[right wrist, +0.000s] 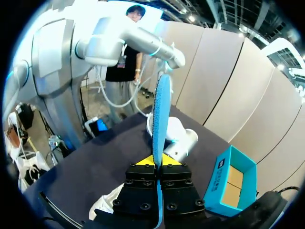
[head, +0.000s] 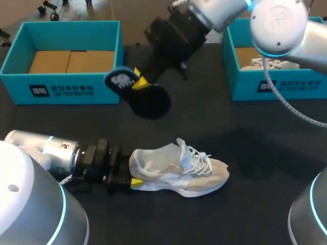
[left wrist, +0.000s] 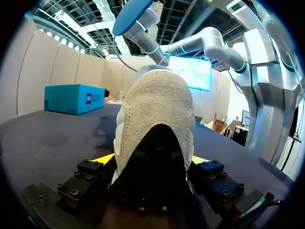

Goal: Take the shoe out of the shoebox, open the shoe tongue, remove and reinsert the insole, then place the shoe into the shoebox

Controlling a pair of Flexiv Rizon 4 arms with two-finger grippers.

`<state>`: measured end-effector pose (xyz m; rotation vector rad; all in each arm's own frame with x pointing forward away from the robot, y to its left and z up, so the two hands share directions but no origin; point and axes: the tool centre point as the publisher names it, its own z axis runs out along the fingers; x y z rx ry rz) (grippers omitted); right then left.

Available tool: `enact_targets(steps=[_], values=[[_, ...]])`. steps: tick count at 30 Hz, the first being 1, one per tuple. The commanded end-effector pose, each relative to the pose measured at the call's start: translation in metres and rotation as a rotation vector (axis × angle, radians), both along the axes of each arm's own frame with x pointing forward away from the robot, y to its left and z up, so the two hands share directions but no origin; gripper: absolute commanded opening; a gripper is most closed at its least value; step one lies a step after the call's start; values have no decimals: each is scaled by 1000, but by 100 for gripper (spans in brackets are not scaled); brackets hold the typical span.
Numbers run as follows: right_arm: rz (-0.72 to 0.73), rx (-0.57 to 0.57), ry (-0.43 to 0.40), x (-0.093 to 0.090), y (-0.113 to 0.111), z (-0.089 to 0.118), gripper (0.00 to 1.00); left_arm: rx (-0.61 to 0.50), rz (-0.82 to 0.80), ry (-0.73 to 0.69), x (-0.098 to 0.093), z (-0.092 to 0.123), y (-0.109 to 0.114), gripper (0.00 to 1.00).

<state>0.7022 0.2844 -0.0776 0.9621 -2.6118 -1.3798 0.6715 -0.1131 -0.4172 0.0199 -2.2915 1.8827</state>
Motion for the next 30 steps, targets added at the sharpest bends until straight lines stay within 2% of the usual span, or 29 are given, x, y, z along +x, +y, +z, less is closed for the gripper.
enact_targets(steps=[1,14,18,22,25,27,30], values=[[-17,4,-12,-5,-14,5,0,1,1,0,-1,0,0,0],[-17,4,-12,-5,-14,5,0,1,1,0,-1,0,0,0],[-135,52,42,-1,-30,21,0,1,1,0,-1,0,0,0],[-203,69,64,-8,-49,41,0,1,1,0,-1,0,0,0],[-221,117,126,-15,-61,55,0,1,1,0,-1,0,0,0],[-239,115,192,-22,-72,61,0,1,1,0,-1,0,0,0],[-239,115,192,-22,-72,61,0,1,1,0,-1,0,0,0]])
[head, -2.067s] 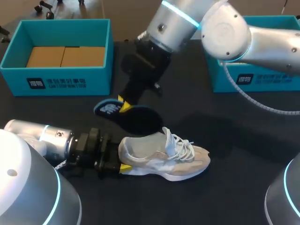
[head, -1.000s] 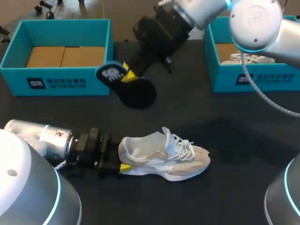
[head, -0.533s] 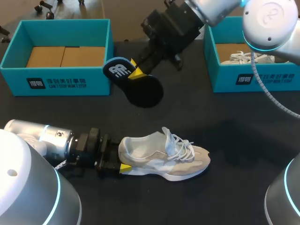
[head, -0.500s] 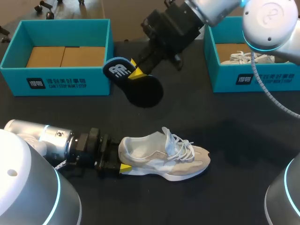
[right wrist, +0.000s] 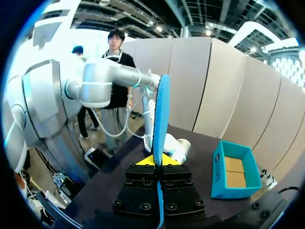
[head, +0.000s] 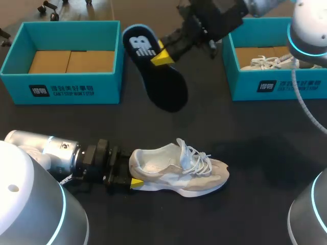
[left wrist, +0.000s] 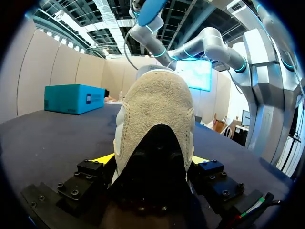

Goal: Take the shoe out of the shoebox, open the shoe tongue, remove and reinsert the insole, then place the shoe into the shoebox

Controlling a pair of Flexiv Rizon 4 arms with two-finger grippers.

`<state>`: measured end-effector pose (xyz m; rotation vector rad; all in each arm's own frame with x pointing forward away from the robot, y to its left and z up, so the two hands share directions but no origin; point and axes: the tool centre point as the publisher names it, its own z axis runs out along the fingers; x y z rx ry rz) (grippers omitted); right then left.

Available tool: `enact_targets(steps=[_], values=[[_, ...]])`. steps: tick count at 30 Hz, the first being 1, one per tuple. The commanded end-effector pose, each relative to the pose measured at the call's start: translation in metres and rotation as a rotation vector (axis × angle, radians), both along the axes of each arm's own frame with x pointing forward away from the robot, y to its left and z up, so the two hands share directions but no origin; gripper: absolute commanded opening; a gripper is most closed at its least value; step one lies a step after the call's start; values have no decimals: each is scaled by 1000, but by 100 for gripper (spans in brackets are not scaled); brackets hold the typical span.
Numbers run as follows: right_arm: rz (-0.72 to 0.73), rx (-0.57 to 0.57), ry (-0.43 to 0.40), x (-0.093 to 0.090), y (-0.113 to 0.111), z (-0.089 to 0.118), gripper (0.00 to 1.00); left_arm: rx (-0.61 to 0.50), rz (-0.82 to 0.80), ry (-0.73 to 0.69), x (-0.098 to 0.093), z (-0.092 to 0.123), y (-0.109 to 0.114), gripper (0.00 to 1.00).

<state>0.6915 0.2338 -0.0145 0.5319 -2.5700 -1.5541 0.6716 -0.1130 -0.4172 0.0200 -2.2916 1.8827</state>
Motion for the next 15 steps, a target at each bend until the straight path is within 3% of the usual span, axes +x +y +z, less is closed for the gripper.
enact_targets(steps=[1,12,15], values=[[-36,23,-18,-11,-22,-2,0,0,1,0,-1,0,0,0],[-36,23,-18,-11,-22,-2,0,0,1,0,-1,0,0,0],[-83,64,-17,-19,-35,10,0,0,1,0,-1,0,0,0]])
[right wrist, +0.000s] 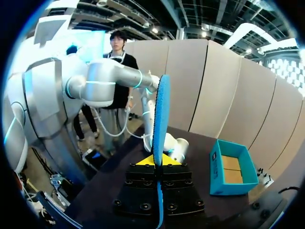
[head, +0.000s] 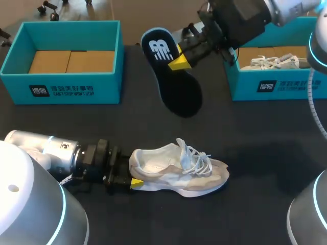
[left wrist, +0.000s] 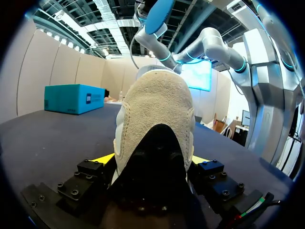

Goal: Take the shoe out of the shoebox, open the shoe tongue, remove and reinsert the insole, then place the shoe into the shoebox

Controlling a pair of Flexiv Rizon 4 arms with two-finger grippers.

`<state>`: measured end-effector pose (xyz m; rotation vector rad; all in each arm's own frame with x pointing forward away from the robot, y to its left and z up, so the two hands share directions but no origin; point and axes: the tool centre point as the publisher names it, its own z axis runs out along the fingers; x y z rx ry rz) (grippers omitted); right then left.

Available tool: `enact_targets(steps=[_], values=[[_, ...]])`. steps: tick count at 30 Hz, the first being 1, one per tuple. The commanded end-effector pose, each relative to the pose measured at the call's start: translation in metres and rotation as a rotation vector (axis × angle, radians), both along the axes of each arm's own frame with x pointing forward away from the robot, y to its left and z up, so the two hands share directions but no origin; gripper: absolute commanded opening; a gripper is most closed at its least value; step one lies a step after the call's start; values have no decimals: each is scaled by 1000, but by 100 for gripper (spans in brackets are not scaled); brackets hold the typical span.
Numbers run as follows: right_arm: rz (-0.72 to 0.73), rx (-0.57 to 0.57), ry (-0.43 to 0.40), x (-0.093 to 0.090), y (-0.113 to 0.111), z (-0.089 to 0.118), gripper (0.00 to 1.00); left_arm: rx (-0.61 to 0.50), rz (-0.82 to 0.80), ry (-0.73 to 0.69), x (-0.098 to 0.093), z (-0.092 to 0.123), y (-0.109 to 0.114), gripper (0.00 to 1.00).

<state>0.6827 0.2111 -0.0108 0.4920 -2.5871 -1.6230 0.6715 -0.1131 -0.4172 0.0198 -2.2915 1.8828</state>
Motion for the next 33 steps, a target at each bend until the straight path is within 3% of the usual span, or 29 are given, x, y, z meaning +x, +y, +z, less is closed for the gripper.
enact_targets(steps=[1,6,8,21,23,28,33], values=[[-43,30,3,-15,-17,10,0,1,1,0,-1,0,0,0],[-59,95,19,-39,-38,28,0,1,1,0,-1,0,0,0],[-20,91,85,-47,-47,34,0,1,1,0,-1,0,0,0],[-20,91,85,-47,-47,34,0,1,1,0,-1,0,0,0],[-22,143,106,-45,-52,36,0,1,1,0,-1,0,0,0],[-41,192,123,-57,-68,52,0,1,1,0,-1,0,0,0],[-62,185,162,-70,-69,62,0,1,1,0,-1,0,0,0]])
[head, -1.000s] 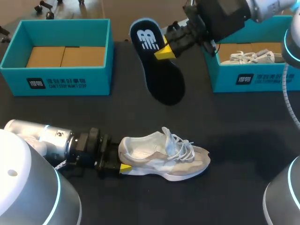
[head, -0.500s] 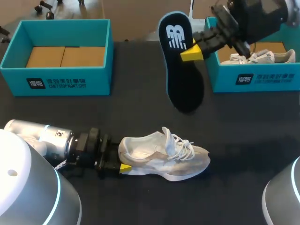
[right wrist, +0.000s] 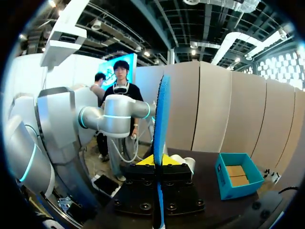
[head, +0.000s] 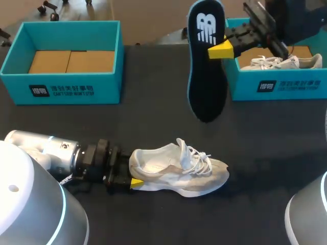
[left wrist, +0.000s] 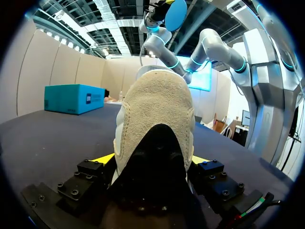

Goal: Take the shoe out of the shoebox, open the shoe tongue, remove and reinsert the insole, then place the shoe into the shoebox

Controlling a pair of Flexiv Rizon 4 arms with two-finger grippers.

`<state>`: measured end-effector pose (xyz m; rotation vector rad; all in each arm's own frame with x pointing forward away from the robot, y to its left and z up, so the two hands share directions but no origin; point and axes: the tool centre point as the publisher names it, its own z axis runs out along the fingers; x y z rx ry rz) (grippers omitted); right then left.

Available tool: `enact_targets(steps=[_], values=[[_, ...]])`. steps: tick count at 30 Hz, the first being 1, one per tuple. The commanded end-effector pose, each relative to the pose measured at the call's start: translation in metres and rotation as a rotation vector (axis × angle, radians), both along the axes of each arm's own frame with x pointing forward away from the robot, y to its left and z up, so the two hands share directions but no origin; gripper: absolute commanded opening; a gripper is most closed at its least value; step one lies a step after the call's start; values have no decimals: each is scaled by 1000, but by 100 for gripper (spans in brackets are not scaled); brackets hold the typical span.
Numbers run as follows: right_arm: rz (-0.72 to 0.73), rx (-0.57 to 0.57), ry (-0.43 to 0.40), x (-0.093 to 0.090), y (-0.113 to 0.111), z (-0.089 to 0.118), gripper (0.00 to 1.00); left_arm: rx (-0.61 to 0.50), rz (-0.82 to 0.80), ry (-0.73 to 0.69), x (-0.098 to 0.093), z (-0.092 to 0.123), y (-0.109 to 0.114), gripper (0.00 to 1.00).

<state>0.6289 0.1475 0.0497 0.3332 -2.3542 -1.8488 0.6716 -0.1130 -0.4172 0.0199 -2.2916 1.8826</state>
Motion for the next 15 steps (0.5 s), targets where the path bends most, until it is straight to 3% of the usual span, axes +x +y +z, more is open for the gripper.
enact_targets(steps=[1,7,15], values=[[-41,-10,27,-20,-6,3,0,0,1,0,-1,0,0,0],[-96,-9,131,-36,-6,3,0,0,1,0,-1,0,0,0],[-101,-1,139,-38,-6,3,0,0,1,0,-1,0,0,0]])
